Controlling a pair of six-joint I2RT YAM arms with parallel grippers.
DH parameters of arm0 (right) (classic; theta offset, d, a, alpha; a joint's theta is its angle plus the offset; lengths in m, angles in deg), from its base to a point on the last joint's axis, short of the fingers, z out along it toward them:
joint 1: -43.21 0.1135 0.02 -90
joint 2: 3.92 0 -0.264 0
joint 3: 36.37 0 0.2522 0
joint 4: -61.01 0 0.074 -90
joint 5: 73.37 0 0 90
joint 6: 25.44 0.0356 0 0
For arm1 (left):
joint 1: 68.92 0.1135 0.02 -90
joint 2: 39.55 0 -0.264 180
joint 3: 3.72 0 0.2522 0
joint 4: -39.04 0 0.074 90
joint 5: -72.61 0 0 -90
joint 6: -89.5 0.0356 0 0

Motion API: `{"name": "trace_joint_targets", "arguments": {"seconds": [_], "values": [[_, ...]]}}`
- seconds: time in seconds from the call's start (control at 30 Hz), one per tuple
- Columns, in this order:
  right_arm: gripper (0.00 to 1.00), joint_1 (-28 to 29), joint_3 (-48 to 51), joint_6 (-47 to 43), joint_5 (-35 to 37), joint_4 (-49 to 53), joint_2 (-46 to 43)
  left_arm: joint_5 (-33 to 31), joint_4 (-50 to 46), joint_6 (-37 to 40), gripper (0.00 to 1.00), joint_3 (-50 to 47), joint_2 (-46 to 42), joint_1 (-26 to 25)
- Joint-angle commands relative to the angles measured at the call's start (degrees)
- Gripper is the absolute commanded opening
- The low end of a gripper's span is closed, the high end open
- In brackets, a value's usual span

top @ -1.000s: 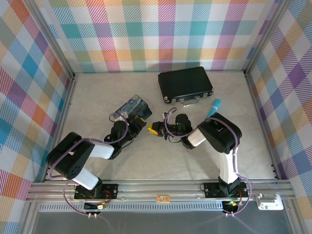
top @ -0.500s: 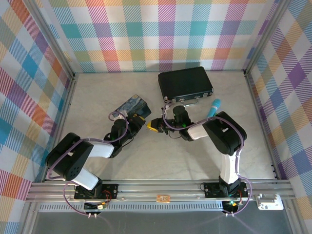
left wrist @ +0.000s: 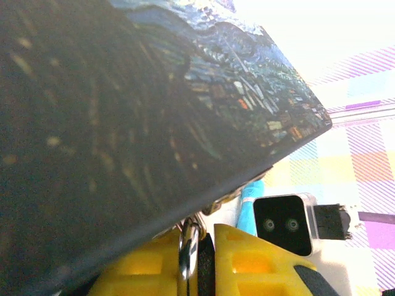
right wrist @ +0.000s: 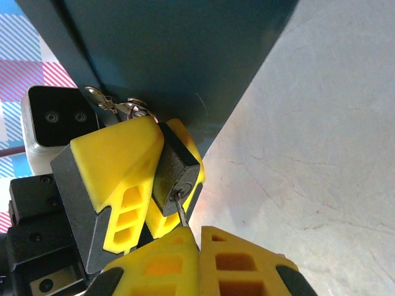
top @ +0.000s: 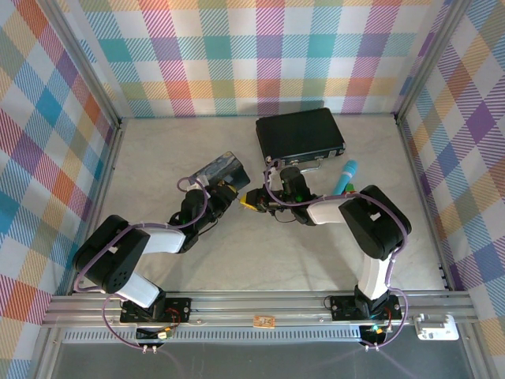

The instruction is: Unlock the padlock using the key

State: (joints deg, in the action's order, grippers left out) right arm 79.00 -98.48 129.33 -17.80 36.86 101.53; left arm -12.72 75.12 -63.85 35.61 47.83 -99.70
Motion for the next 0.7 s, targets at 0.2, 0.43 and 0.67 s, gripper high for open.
{"name": "trace_joint_targets", "arguments": {"seconds": [0.2, 0.43, 0.67], "values": [[0.00, -1.32, 1.86, 19.83, -0.84, -18.27, 3.96, 15.61, 6.23, 4.71, 0.00, 2.28, -1.85, -4.46], [0.00, -1.86, 2.10, 22.68, -1.67, -26.09, 8.97, 16.95, 5.70, 5.24, 0.00, 2.58, -1.72, -4.46], [0.00, -1.86, 2.67, 17.31, 0.90, -28.87, 9.77, 15.92, 6.60, 2.38, 0.00, 2.50, -0.86, -4.49]]}}
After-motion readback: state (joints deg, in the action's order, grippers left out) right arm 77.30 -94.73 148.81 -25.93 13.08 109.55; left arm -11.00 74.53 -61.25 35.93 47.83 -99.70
